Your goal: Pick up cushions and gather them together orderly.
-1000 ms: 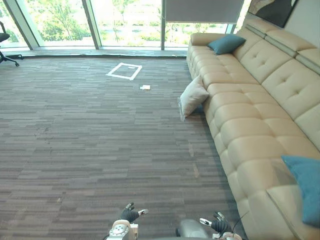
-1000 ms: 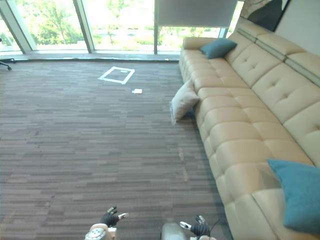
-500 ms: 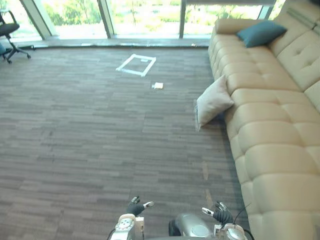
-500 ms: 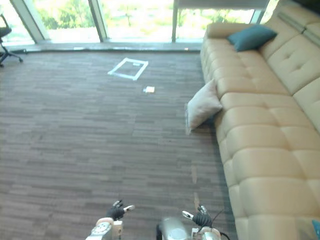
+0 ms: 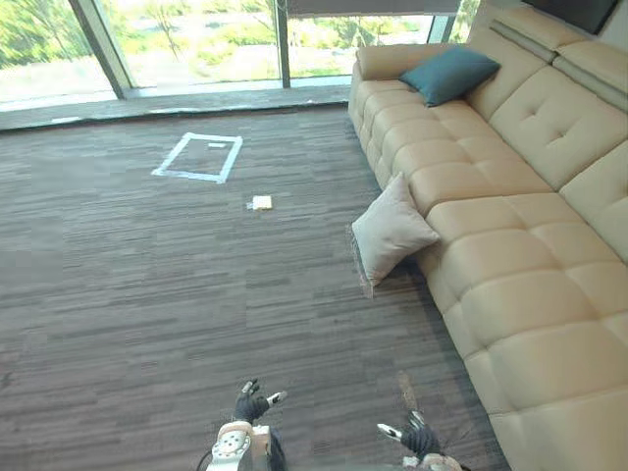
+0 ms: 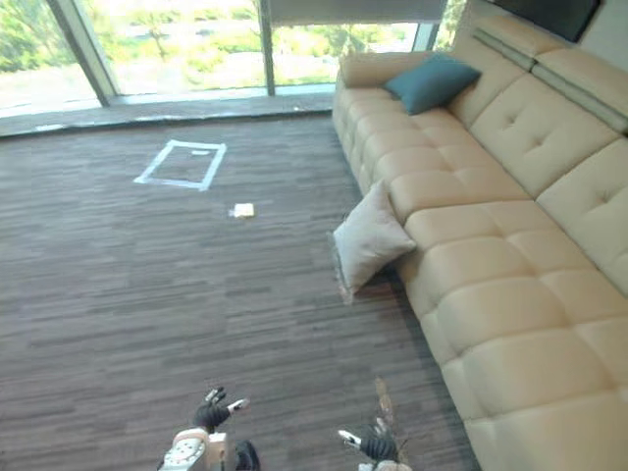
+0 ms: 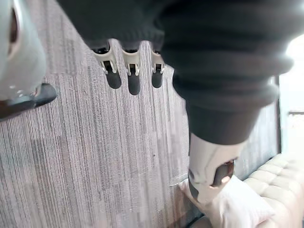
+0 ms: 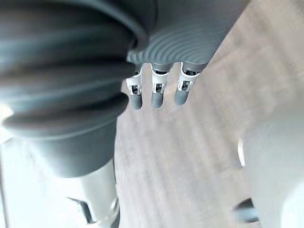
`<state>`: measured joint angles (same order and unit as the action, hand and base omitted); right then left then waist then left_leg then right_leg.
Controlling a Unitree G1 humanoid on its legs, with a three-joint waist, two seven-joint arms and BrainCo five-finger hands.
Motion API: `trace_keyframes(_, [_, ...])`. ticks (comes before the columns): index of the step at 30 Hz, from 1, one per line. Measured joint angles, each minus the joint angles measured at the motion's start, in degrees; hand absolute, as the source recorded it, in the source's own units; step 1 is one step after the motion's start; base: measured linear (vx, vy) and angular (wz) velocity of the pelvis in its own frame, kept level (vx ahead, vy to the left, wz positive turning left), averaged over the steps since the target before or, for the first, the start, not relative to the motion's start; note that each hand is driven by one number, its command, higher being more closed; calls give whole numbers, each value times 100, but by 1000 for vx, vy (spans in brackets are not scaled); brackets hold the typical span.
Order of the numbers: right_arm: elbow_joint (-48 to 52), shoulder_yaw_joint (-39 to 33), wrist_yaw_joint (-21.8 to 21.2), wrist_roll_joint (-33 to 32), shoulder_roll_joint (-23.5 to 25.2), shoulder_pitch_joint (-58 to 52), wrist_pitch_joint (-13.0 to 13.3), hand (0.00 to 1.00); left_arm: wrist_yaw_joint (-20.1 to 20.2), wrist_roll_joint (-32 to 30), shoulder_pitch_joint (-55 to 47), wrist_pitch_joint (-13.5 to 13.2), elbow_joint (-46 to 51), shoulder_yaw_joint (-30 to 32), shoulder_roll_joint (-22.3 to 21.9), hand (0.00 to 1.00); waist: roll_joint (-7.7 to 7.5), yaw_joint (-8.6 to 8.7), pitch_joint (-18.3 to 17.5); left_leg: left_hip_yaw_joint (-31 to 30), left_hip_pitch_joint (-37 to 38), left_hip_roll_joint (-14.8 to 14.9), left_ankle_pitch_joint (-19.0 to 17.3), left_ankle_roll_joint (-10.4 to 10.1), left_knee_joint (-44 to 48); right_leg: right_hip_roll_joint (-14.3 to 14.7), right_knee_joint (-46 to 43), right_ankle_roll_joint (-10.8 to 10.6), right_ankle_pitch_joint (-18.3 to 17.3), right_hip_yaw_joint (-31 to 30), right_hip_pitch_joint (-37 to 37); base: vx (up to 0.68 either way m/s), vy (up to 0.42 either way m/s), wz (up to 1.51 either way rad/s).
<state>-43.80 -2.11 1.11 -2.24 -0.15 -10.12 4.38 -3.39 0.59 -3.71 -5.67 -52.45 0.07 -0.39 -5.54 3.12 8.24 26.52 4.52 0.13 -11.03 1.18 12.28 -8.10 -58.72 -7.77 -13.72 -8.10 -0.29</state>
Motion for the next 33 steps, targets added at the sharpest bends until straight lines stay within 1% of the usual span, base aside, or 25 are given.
trace_keyframes(1, [0,19,-3,0,-15,12,12,0,-8,13,0,0,-24,-38,-1,0,84,2,25,-2,145,10,-11,-3,-96,1,-121,88,-72,107,-127,489,195,-27])
trace_keyframes(3, [-43,52,-2,3,-236,150,136,0,-31,75,135,-6,-163,-233,93,0,335,137,150,0,904,145,-8,-6,-590,156,-7,655,-585,845,-895,572,128,3])
trace_keyframes(5, [-48,15,9,-9,-240,222,166,0,-34,77,280,-10,-230,-257,221,0,294,212,186,15,1121,237,-8,-6,-649,230,616,718,-690,1180,-1533,467,-15,18])
trace_keyframes(6, [-11,9,4,-15,-242,304,189,0,-42,80,344,-14,-272,-263,257,0,245,307,212,11,1331,262,-9,-7,-788,240,1516,781,-526,1437,-1969,456,-122,21])
trace_keyframes(7, [-9,14,5,-16,-236,363,195,0,-43,80,345,-16,-304,-319,274,0,181,342,237,8,1546,194,-24,-34,-965,280,2619,815,30,1562,-2085,456,-122,21])
trace_keyframes(8, [-13,17,5,-14,-230,338,194,0,-43,81,341,-17,-312,-351,290,0,146,342,241,-12,1610,150,-34,-49,-1000,281,2981,811,268,1564,-2066,407,-112,22])
trace_keyframes(9, [-56,21,-8,-45,-225,306,198,0,-36,80,316,-14,-373,-392,331,0,47,372,235,-92,1817,71,-64,-159,-1040,286,3277,1232,1257,1506,-2027,560,-139,-10])
trace_keyframes(10, [-83,-6,9,-24,-285,451,184,0,-34,79,318,-9,-463,-375,172,0,339,344,271,-118,1914,317,33,-447,-971,464,3075,1294,995,1579,-1994,740,-226,-13])
trace_keyframes(11, [-33,-39,7,-30,-324,460,176,0,-28,72,319,-9,-452,-375,97,0,414,363,310,-238,1833,403,367,-846,-661,453,2849,1339,662,1597,-1971,517,-172,-24])
trace_keyframes(12, [-29,-44,7,-30,-324,460,176,0,-28,72,319,-9,-451,-376,95,0,414,365,310,-244,1831,403,372,-854,-642,454,2844,1339,657,1602,-1968,526,-327,14])
trace_keyframes(13, [61,-48,2,-26,-279,379,156,0,-30,66,314,-8,-439,-315,8,0,407,457,317,-491,1382,738,649,-1051,772,477,2922,1328,352,1645,-1598,346,-239,20])
trace_keyframes(14, [89,-39,2,-29,-260,336,154,0,-32,67,312,-8,-437,-259,-4,0,406,460,317,-582,1157,912,838,-1069,1384,530,3022,1328,304,1657,-1398,503,-339,19])
trace_keyframes(16, [407,65,-2,-55,-222,104,105,0,-27,69,164,-16,-228,23,-139,0,382,335,327,-612,492,1484,844,-1158,3626,781,3527,1354,160,1497,-565,343,-193,-48])
trace_keyframes(17, [492,78,0,-96,-211,31,112,0,-20,69,1,-20,-79,128,-211,0,338,280,340,-374,212,1721,726,-1075,4304,882,3737,1457,35,1354,-140,290,-144,-74])
trace_keyframes(18, [492,77,1,-121,-208,23,110,0,-21,69,-51,-19,-51,136,-220,0,330,279,331,-305,121,1773,671,-1042,4399,899,3792,1510,-25,1304,-22,267,-115,-63])
trace_keyframes(19, [494,48,9,-126,-229,-15,103,0,-17,69,-96,-21,61,146,-227,0,315,272,318,-96,-215,1856,500,-842,4415,913,3932,1544,-110,1180,288,267,-85,-57])
trace_keyframes(23, [486,-10,12,-130,-233,-148,44,0,-18,69,-139,-34,291,333,-253,0,328,183,323,185,-864,1620,217,-644,2928,890,4132,1442,-165,742,665,304,-6,-69])
trace_keyframes(25, [484,-11,40,-122,-222,-173,26,0,-18,69,-118,-42,350,326,-269,0,323,52,325,-228,-1070,1156,240,-669,1526,831,4351,1321,-238,308,1082,427,128,-93])
trace_keyframes(26, [484,-10,48,-122,-218,-176,28,0,-18,69,-104,-51,349,324,-269,0,318,28,328,-308,-1094,1079,250,-677,1349,811,4395,1286,-257,258,1149,518,234,-91])
trace_keyframes(28, [480,-4,86,-122,-216,-227,34,0,-20,72,-84,-97,343,323,-275,0,348,-6,300,-614,-1258,803,457,-665,614,698,4628,989,-487,4,1480,483,287,-90])
trace_keyframes(29, [479,-4,90,-122,-216,-229,34,0,-20,72,-84,-99,343,324,-273,0,361,-10,293,-607,-1263,806,486,-632,575,695,4629,965,-520,-38,1510,492,326,-89])
trace_keyframes(30, [480,-4,102,-117,-218,-291,34,0,-13,71,-102,-97,327,311,-280,0,434,-27,224,-541,-1240,820,700,-395,467,696,4617,847,-690,-231,1637,536,369,-86])
trace_keyframes(31, [395,-32,124,-119,-190,-346,17,0,6,68,-174,-108,260,313,-228,0,404,-25,-14,-463,-1216,726,873,-350,532,590,4344,656,-948,-489,1630,443,303,-78])
trace_keyframes(32, [393,-20,123,-113,-174,-350,0,0,1,68,-163,-103,237,323,-217,0,357,-12,-37,-426,-1202,689,858,-324,553,551,4279,655,-962,-515,1623,647,390,-79])
trace_keyframes(33, [411,78,99,-60,-133,-374,-24,0,-25,68,-127,-108,210,331,-226,0,198,-49,-174,-129,-1003,533,561,-274,511,332,3584,568,-944,-674,1272,587,348,-82])
